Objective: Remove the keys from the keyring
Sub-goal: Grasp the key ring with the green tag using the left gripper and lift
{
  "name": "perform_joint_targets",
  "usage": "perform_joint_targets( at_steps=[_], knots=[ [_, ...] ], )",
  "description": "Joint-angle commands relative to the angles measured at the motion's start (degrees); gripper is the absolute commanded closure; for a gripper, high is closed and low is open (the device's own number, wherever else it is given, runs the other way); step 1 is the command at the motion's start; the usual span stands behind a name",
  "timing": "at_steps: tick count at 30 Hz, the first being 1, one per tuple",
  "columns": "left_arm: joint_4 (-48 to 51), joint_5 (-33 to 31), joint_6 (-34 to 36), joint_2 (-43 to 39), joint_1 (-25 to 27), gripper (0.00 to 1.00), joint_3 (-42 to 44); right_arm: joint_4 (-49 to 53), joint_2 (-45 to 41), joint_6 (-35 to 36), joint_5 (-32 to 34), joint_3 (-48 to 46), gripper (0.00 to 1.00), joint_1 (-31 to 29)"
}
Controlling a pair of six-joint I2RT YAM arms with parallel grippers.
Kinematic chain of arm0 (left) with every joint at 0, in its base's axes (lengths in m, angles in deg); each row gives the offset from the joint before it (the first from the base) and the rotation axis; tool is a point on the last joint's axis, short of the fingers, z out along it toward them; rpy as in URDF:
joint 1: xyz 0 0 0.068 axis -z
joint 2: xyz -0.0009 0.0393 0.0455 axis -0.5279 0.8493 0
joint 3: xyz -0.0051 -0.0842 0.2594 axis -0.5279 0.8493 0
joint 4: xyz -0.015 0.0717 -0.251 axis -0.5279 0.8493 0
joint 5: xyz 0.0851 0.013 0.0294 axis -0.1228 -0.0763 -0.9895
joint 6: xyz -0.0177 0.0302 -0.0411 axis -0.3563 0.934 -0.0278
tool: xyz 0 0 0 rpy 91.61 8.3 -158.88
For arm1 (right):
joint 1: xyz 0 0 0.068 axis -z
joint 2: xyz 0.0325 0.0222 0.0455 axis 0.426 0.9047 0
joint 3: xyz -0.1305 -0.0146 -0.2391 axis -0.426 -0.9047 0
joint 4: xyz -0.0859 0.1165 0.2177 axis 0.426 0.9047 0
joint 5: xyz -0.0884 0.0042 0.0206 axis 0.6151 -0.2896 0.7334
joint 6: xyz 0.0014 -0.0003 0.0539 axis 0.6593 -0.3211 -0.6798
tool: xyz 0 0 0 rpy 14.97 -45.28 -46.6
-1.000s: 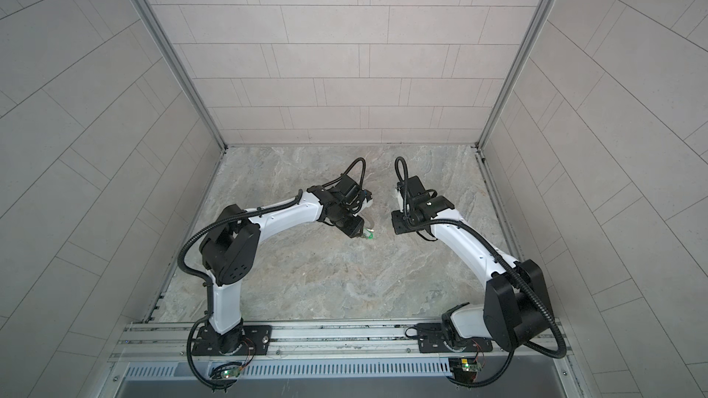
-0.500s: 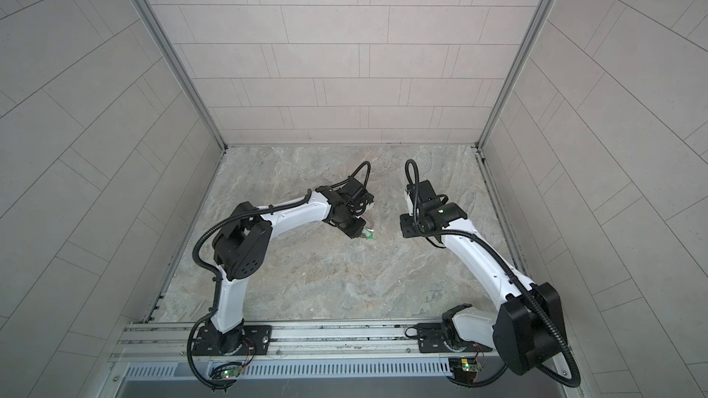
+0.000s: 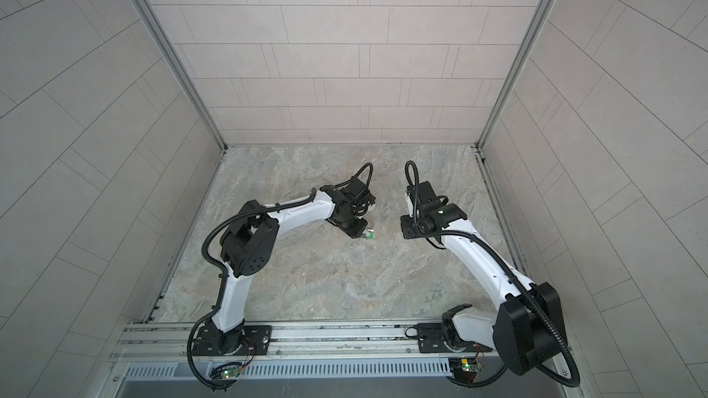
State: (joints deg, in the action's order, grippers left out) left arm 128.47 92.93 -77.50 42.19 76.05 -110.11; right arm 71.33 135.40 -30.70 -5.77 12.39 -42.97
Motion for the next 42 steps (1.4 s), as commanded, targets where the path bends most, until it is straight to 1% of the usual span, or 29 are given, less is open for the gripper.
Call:
perform_joint_targets(
  at_steps=[1, 7, 12, 13, 21, 27, 33, 34, 36, 37, 40, 42],
  knots=[
    [2.56, -0.42, 0.65, 0.75, 0.38, 0.77, -1.41, 1.41, -1.62, 0.26, 1.05, 0.25, 0.65, 0.44],
    [2.68, -0.7, 0.71, 1.06, 0.41, 0.87, -1.89, 1.39, -2.43, 0.25, 1.56, -0.32, 0.69, 0.51],
    [2.94, -0.98, 2.18, -0.02, 0.43, 0.99, -1.96, 1.13, -2.87, 0.54, 1.9, -0.44, 0.71, 0.53],
    [3.15, -1.02, 2.71, -0.52, 0.39, 1.0, -2.15, 0.86, -3.04, 0.47, 2.0, -0.45, 0.71, 0.52],
    [8.11, -2.52, 9.07, -5.72, 0.37, 1.0, -5.18, -2.51, -7.2, 2.08, 1.02, -2.61, 0.71, 0.5],
    [11.75, -3.89, 15.96, -11.14, 0.37, 1.0, -6.74, -8.38, -15.92, 4.89, -3.79, -6.56, 0.7, 0.53],
    [16.67, -3.73, 23.68, -15.53, 0.35, 1.0, -9.47, -18.28, -26.86, 9.39, -9.53, -13.48, 0.69, 0.44],
    [17.19, -3.53, 24.59, -16.21, 0.4, 1.0, -9.82, -20.36, -28.72, 10.8, -11.74, -15.04, 0.69, 0.44],
    [17.78, -3.16, 26.64, -17.57, 0.45, 1.0, -9.86, -25.21, -32.31, 16.27, -16.41, -18.16, 0.69, 0.21],
    [17.84, -3.04, 27.49, -18.37, 0.47, 1.0, -9.75, -27.87, -34.03, 17.61, -16.96, -21.22, 0.69, -0.08],
    [17.46, -1.34, 29.68, -20.68, 0.46, 1.0, -9.01, -33.85, -36.85, 17.43, -17.56, -24.56, 0.68, -0.33],
    [16.78, 0.32, 30.57, -21.9, 0.46, 1.0, -8.27, -35.26, -36.46, 17.03, -19.37, -24.69, 0.68, -0.61]
  ],
)
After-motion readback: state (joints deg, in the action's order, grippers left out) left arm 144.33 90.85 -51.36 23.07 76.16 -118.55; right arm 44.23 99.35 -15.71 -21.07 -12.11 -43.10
